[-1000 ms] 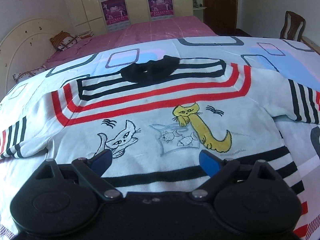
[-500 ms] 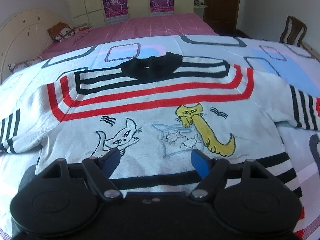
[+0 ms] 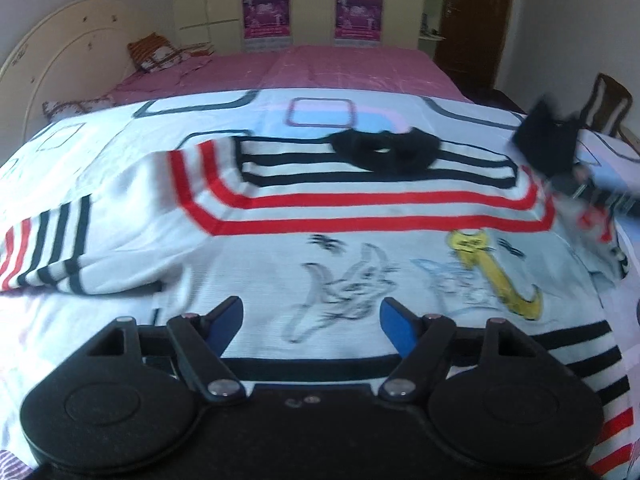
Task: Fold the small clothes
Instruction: 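Grasp the sleeve cuff with the right gripper and fold it across the sweater body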
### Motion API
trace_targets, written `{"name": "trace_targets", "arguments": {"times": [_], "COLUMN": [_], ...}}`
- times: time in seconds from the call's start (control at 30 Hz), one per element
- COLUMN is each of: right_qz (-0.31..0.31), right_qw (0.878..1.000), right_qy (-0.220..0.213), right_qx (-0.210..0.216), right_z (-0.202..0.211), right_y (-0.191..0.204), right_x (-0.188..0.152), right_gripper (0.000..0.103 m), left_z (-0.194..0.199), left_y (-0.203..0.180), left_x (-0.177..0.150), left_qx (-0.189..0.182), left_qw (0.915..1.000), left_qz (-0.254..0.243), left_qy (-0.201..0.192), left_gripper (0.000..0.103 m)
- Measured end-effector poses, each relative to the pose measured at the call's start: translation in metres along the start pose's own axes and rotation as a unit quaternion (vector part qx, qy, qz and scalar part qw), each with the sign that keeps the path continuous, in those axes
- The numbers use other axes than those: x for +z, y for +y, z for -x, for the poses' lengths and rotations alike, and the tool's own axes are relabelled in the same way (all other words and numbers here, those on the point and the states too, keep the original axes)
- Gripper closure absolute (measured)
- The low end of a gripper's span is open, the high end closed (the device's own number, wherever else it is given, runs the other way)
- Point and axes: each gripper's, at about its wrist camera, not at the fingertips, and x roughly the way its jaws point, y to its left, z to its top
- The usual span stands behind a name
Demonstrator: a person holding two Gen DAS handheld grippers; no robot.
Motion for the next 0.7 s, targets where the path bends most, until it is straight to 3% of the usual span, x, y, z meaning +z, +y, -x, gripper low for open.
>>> {"name": "trace_targets", "arguments": {"times": [0.17,0.2,0.23,0.3,0.47,0.57,0.7], "right_qz": [-0.007,-0.002,0.000,0.003,0.025,0.022,-0.003], "right_qw": [0.997,0.997,0.997,0.998,0.999,0.997,0.993], "right_qy": [0.075,0.078,0.078,0.062,0.029,0.033,0.043], "right_qx": [0.025,0.022,0.024,0.019,-0.030,-0.067,-0.114], "right_z": [-0.034,-0.034,-0.032,-0.024,0.007,0.025,0.046], "right_y": [0.026,0.030,0.031,0.028,0.007,-0.016,-0.053], "right_x": [-0.023,-0.025,-0.026,-0.022,-0.016,-0.023,-0.037], "right_gripper": [0.095,0.085,0.062,0.040,0.040,0.040,0.040], "left_z": [-0.004,-0.005,-0.007,-0.011,-0.029,-0.049,-0.075], "left_y": [0.028,0.030,0.032,0.032,0.008,-0.012,-0.032], "left_x": [0.003,0.004,0.005,0.007,0.015,0.016,0.013], "left_qx": [-0.008,-0.015,-0.023,-0.045,-0.120,-0.162,-0.177], "left_qw": [0.9999,0.9998,0.9996,0.9987,0.9921,0.9850,0.9810], "left_qz": [0.010,0.012,0.015,0.023,0.024,0.029,0.039], "left_qy": [0.003,0.004,0.006,0.008,0.026,0.053,0.070], "left_gripper": [0.027,0.025,0.023,0.020,0.017,0.024,0.032]}}
